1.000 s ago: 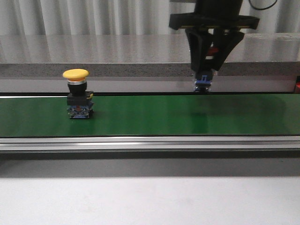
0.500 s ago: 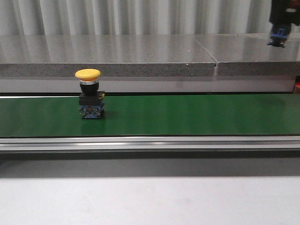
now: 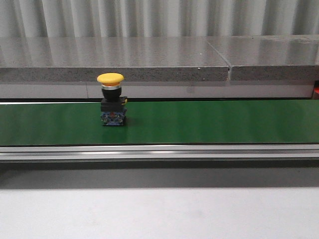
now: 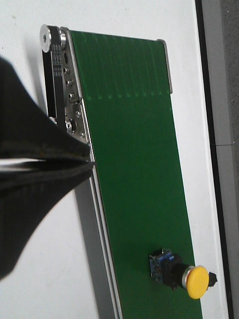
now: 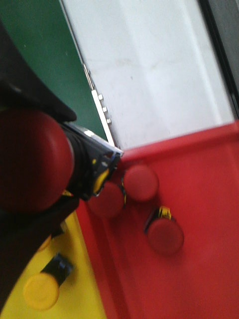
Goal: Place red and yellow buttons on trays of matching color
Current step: 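Carry the red button into the red tray and open the right gripper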
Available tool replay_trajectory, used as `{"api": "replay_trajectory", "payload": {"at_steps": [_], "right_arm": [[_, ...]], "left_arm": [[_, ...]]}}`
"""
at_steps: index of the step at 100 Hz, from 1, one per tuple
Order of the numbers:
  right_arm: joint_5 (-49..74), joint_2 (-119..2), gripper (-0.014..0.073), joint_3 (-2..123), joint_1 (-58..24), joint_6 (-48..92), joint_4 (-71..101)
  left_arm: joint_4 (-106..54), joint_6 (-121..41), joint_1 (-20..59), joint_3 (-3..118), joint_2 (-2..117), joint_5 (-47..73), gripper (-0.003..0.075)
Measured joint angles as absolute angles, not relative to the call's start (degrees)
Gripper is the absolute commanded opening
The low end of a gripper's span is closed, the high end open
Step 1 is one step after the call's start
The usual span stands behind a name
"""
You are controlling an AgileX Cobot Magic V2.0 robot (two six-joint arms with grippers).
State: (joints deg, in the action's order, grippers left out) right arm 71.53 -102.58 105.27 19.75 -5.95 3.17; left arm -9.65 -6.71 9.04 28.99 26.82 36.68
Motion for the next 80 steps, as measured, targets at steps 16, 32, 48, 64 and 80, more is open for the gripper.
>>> {"api": "replay_trajectory", "payload": {"at_steps": [16,32,48,64,80], "right_arm": [[71.7,-102.6,0.0141,105.3,24.2,-7.3,1.2],[71.8,-103.1,0.0141,105.0,27.0,-9.0,0.0],[71.8,-104.7,0.0141,103.1,29.2,-9.8,-0.7],[71.8,-107.8,0.0141,102.3,30.0,-9.9,-0.8],[71.5,-110.3,0.0141,102.2,30.0,-9.9,-0.9]], "left_arm": [[-9.7,-6.7,9.0,29.0,26.8,36.7,-0.0020],[-9.7,-6.7,9.0,29.0,26.8,36.7,-0.0020],[-9.7,-6.7,9.0,29.0,26.8,36.7,-0.0020],[-9.7,-6.7,9.0,29.0,26.8,36.7,-0.0020],[-9.7,-6.7,9.0,29.0,26.8,36.7,-0.0020]]}}
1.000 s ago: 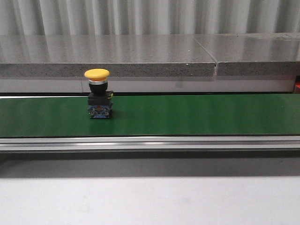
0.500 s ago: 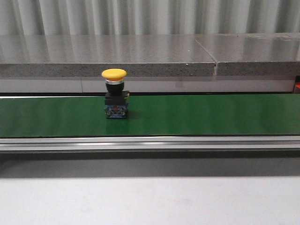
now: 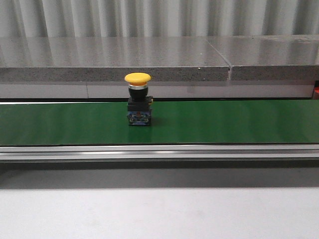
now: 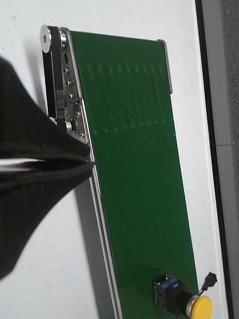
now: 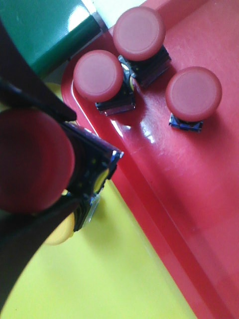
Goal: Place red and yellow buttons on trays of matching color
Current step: 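Carry the red button into the red tray and open the right gripper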
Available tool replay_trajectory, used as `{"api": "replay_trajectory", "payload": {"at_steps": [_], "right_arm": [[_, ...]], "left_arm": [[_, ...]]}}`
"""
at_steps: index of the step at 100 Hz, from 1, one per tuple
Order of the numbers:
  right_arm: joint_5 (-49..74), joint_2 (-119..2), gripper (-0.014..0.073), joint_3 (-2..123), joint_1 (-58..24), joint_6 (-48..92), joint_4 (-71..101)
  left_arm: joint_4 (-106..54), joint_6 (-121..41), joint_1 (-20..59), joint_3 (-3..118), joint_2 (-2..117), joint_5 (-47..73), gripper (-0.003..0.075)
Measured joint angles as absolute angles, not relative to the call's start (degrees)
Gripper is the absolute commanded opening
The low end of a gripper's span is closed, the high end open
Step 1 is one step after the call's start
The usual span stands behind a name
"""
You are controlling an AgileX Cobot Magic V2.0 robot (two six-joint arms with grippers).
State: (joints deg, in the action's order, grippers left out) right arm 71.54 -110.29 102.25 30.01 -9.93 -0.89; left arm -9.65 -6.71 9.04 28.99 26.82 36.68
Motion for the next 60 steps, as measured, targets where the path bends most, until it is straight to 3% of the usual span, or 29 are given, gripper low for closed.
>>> {"api": "replay_trajectory", "payload": {"at_steps": [60], "right_arm": [[67.0,-119.0,0.0141,102.2,30.0,-10.0,0.0]], "left_arm": [[-9.7,-6.7,9.0,29.0,26.8,36.7,-0.0020]]}}
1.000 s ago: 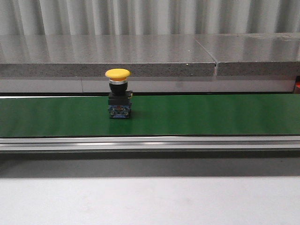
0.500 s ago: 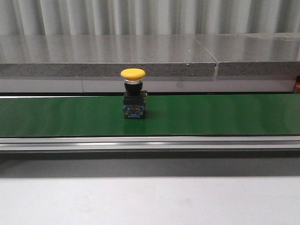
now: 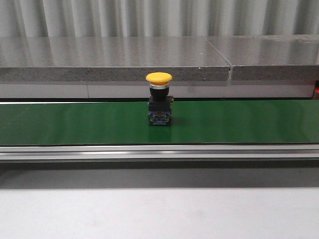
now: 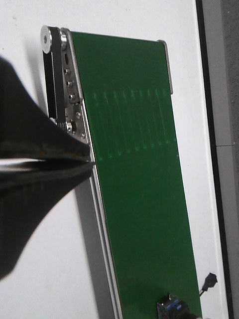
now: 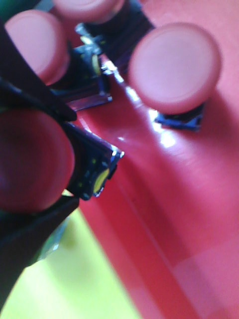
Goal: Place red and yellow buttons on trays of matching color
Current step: 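Carry the red button into the red tray and open the right gripper, then lower the right gripper onto the yellow button on the belt and grasp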
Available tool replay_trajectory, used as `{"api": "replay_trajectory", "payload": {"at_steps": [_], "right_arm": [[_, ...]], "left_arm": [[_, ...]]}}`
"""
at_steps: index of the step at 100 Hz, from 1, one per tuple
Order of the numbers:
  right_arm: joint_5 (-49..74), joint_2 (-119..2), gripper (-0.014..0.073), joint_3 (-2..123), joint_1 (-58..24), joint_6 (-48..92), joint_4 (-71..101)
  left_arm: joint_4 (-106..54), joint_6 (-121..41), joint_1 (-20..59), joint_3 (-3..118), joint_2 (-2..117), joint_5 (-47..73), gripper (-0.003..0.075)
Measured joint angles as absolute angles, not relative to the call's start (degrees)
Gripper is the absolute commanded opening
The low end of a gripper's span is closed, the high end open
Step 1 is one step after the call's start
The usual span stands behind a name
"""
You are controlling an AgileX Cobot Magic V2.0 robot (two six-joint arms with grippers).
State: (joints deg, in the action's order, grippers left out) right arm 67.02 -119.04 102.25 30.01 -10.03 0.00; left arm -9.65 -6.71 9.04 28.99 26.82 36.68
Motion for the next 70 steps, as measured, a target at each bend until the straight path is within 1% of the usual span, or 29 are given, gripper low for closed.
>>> {"api": "replay_trajectory", "payload": {"at_steps": [28,32,39,42,47,49,50,51,55,59,70], "right_arm": [[64.3,-121.1,0.0144,102.2,30.0,-10.0,0.6],[64.3,-121.6,0.0158,102.2,30.0,-10.0,0.8],[64.2,-122.2,0.0243,102.2,30.0,-10.0,1.5],[64.2,-122.4,0.0294,102.2,30.0,-10.0,1.9],[64.1,-122.5,0.0403,102.2,30.0,-10.0,2.3],[64.1,-122.5,0.0428,102.2,30.0,-10.0,2.4],[64.0,-122.5,0.0461,102.2,30.0,-10.0,2.4],[64.0,-122.5,0.0461,102.2,30.0,-10.0,2.4],[63.8,-122.5,0.0512,102.2,30.0,-10.0,2.5],[63.5,-122.5,0.0524,102.2,30.0,-10.0,2.6],[63.2,-122.5,0.0518,102.2,30.0,-10.0,2.6]], "left_arm": [[-9.7,-6.7,9.0,29.0,26.8,36.7,-0.0020],[-9.7,-6.7,9.0,29.0,26.8,36.7,-0.0020],[-9.7,-6.7,9.0,29.0,26.8,36.7,-0.0020],[-9.7,-6.7,9.0,29.0,26.8,36.7,-0.0020],[-9.7,-6.7,9.0,29.0,26.8,36.7,-0.0020],[-9.7,-6.7,9.0,29.0,26.8,36.7,-0.0020],[-9.7,-6.7,9.0,29.0,26.8,36.7,-0.0020],[-9.7,-6.7,9.0,29.0,26.8,36.7,-0.0020],[-9.7,-6.7,9.0,29.0,26.8,36.7,-0.0020],[-9.7,-6.7,9.0,29.0,26.8,36.7,-0.0020],[-9.7,-6.7,9.0,29.0,26.8,36.7,-0.0020]]}}
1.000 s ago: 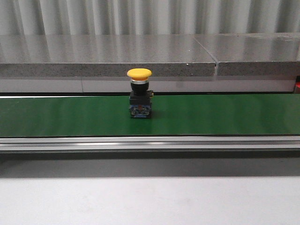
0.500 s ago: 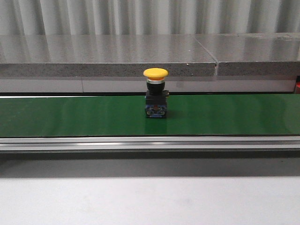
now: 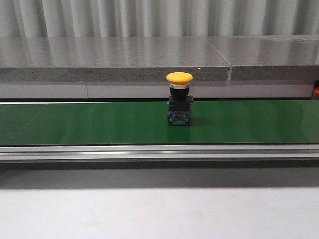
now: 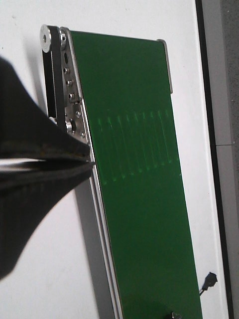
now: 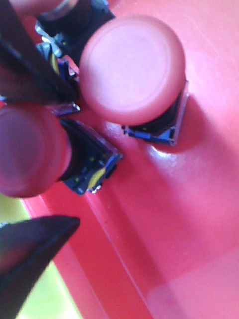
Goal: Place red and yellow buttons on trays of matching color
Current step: 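Lower the right gripper onto the yellow button on the belt and grasp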
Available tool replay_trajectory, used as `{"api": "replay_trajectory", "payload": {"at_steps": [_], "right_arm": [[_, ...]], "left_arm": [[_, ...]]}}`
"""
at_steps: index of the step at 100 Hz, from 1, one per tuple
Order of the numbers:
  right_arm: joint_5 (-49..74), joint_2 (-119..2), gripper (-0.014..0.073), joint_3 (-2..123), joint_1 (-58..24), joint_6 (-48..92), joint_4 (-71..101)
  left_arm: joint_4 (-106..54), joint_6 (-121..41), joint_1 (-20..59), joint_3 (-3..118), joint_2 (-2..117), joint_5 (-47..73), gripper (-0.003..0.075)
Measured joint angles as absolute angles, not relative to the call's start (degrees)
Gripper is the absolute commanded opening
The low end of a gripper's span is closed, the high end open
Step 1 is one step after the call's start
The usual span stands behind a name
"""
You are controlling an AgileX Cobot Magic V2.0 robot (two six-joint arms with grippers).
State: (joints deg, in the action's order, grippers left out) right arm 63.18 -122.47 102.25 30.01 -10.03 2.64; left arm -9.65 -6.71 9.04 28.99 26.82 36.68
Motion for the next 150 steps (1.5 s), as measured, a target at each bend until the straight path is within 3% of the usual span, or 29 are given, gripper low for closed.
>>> {"api": "replay_trajectory", "payload": {"at_steps": [26,74,117,150], "right_arm": [[62.4,-119.0,0.0518,102.2,30.0,-8.3,2.6],[63.6,-102.1,0.0518,102.2,28.5,-4.1,2.0],[64.3,-89.9,0.0518,95.7,15.6,-2.1,2.0],[65.2,-88.1,0.0518,92.9,2.9,-2.0,2.0]], "left_arm": [[-9.7,-6.7,9.0,29.0,26.8,36.7,-0.0020],[-9.7,-6.7,9.0,29.0,26.8,36.7,-0.0020],[-9.7,-6.7,9.0,29.0,26.8,36.7,-0.0020],[-9.7,-6.7,9.0,29.0,26.8,36.7,-0.0020]]}}
